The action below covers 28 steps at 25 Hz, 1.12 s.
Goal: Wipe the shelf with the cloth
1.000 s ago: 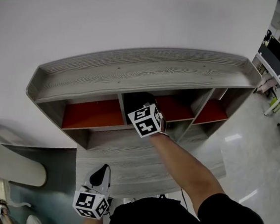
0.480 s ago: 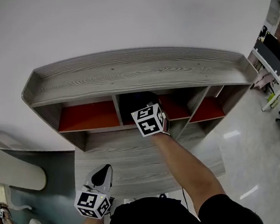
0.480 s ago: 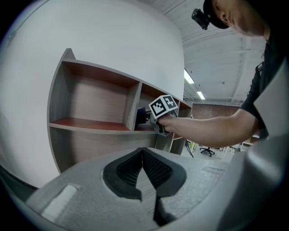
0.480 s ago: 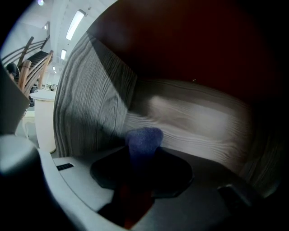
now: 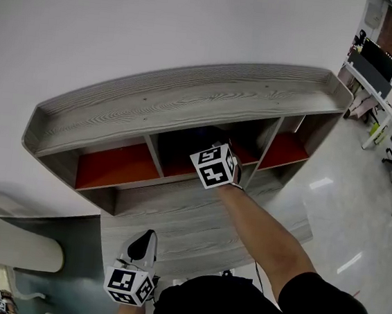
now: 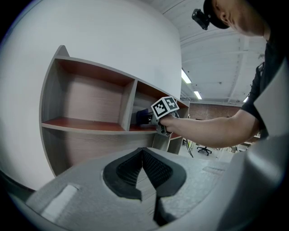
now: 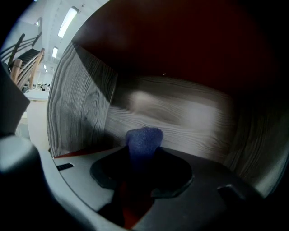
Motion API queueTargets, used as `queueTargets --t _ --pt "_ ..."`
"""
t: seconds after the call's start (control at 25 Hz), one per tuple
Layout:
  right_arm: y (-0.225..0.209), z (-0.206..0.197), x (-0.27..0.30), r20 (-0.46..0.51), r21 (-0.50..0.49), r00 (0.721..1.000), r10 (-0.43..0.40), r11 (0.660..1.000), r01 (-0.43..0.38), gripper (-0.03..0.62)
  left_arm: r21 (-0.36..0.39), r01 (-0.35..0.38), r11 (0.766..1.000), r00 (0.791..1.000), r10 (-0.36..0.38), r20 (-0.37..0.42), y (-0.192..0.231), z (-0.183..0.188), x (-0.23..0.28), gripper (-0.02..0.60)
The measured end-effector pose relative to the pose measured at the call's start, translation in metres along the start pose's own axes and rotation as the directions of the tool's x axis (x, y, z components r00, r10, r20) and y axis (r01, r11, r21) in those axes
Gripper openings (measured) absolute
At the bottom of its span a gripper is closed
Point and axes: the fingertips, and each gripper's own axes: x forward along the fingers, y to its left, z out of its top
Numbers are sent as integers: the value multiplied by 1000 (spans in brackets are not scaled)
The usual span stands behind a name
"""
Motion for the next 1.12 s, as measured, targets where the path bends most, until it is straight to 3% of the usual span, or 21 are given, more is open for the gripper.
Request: queueTargets --t 0.68,1.12 --pt "-75 -28 -18 -51 72 988 -146 986 150 158 18 28 999 1000 -28 4 -11 7 11 11" --pt "-93 -37 -25 -67 111 980 -186 975 193 158 22 41 999 999 -41 1 -16 6 14 10"
